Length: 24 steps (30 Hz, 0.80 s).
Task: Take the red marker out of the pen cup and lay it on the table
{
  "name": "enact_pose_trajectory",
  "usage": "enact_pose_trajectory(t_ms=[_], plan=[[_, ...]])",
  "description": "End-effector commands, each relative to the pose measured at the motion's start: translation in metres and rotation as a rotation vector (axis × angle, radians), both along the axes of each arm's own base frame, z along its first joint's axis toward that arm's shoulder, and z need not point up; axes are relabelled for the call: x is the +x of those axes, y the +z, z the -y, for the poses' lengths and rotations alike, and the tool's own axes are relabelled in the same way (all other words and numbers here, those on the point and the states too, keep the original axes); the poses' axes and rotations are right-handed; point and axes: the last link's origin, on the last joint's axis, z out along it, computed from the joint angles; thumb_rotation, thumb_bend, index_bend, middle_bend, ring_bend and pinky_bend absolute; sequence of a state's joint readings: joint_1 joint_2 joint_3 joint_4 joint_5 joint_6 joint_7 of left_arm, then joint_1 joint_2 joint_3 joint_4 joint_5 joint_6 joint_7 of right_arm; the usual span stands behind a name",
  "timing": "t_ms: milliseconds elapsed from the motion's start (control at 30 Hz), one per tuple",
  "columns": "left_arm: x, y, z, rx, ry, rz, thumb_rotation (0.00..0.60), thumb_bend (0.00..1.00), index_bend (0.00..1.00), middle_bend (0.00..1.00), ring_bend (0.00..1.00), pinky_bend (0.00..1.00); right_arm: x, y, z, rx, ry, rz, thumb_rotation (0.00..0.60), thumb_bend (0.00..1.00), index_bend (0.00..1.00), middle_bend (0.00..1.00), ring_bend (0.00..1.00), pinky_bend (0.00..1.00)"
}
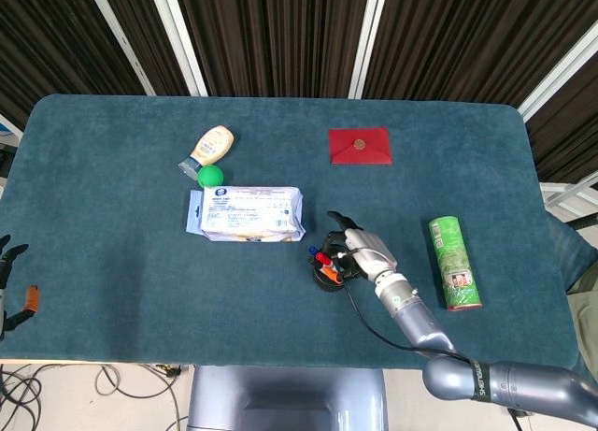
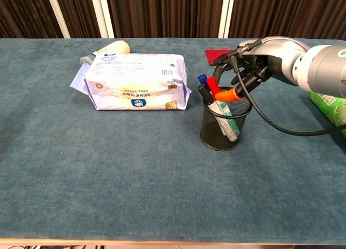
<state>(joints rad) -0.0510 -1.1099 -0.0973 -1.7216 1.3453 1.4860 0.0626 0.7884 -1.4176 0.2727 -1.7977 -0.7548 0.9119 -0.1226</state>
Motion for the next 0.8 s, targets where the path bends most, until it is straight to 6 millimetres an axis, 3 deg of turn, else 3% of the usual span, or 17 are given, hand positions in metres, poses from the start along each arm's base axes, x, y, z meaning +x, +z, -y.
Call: enact_pose_trajectory(t_ms=[33,500,800], plan=[[0.0,0.0,0.0,-0.001,0.0,0.0,0.6,0.45,0.15,0.03,0.08,0.04,0.0,-0.001,0.001,0.0,0.0,-0.004,0.6,0.39,0.54,0.0,0.05,0.16],[0.0,0.0,0.0,-0.004,0.005,0.002,0.6,0.45,0.15,0.03,0.08,0.04,0.0,0.003,0.006,-0.013,-0.014,-0.009,0.6,0.56,0.63,0.0,0.05,0.16],[0.0,0.0,0.0,-0.007,0.004,0.004,0.6,0.45,0.15,0.03,0.08,0.04,0.007,0.036,0.006,-0.048,0.017,0.009,0.6,0.59,0.63,0.0,0.05,0.16]])
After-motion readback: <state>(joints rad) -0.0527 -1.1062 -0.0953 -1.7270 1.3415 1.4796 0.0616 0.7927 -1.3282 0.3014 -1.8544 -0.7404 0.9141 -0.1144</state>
